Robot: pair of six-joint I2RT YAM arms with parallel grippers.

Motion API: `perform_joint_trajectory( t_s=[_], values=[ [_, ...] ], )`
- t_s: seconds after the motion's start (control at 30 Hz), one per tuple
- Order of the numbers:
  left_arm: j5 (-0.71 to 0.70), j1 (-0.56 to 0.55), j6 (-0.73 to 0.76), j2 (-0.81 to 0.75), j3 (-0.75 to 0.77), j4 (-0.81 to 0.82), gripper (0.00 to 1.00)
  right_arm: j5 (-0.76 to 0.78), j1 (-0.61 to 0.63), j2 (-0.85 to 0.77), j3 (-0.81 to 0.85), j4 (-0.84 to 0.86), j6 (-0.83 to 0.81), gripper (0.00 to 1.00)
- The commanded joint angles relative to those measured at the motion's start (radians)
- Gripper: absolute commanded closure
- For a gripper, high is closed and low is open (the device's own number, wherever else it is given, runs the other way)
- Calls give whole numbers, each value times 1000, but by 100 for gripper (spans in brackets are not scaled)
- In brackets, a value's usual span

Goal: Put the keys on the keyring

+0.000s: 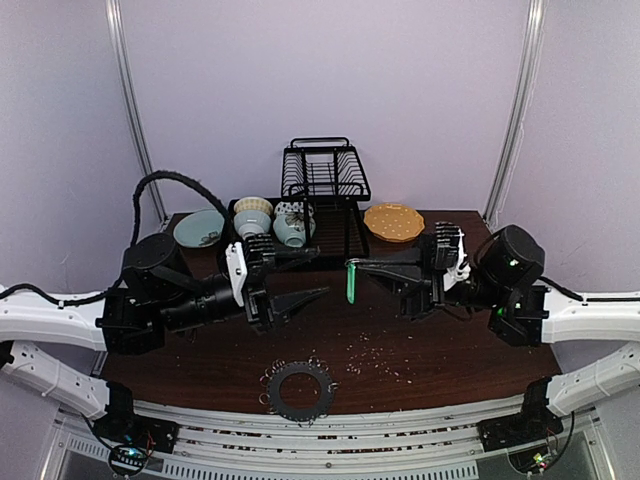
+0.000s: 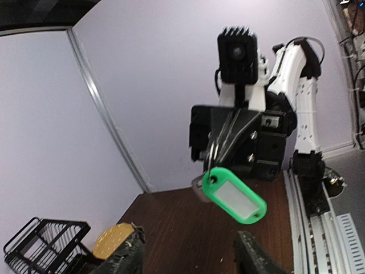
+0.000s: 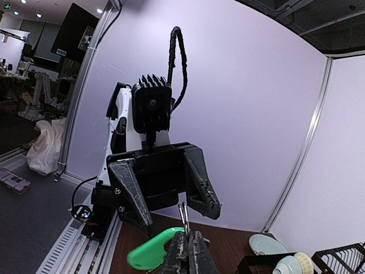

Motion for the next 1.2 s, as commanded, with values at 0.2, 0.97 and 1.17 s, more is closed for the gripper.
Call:
perform_joint_trajectory(
  t_s=[0.2, 0.97, 1.17],
  values=[
    [-410, 92, -407, 97, 124, -677, 20, 90, -114, -201, -41, -417, -166, 100],
    [140, 252, 73, 719, 365, -890, 34, -40, -170, -222, -132, -451, -148, 100],
    [292, 264, 329, 675, 330, -943, 36, -58, -172, -201, -131, -427, -139, 100]
  ],
)
